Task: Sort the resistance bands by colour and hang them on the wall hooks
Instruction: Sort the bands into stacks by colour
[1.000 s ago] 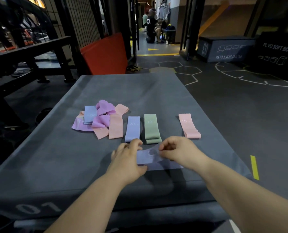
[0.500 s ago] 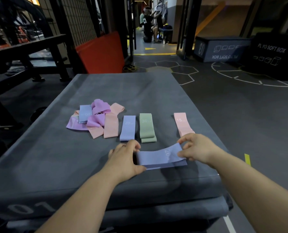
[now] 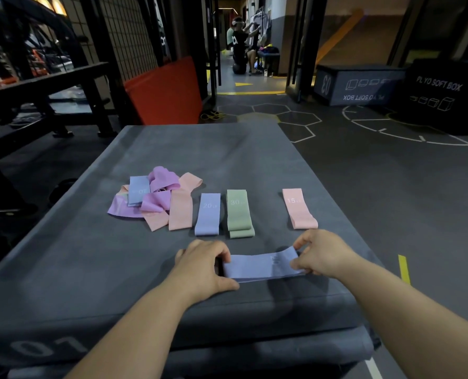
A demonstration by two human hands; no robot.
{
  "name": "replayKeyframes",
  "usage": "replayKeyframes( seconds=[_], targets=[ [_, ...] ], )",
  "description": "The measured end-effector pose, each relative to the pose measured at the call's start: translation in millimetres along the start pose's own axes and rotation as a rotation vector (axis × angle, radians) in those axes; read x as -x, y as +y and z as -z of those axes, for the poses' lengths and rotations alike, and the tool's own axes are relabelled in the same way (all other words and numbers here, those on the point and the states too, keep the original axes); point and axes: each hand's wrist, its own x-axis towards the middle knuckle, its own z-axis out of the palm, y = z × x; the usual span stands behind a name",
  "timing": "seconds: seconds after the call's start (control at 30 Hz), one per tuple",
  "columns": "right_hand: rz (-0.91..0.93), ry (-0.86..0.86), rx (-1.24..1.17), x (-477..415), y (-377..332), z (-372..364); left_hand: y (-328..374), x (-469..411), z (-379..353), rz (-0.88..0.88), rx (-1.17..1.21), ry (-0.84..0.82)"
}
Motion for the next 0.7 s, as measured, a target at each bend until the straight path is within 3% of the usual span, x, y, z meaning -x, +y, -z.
replayKeyframes(
  seconds=[0.37, 0.7],
  targets=[
    [0.009, 0.068, 0.286, -0.7, -4.3, -3.3, 1.5, -1.3, -2.9, -0.013, -0.024, 0.050],
    [-0.041, 0.028, 0.345, -1.7, -6.4, -1.1, 5.7, -9.1, -9.0, 0.066, -0.061, 0.035]
  ],
)
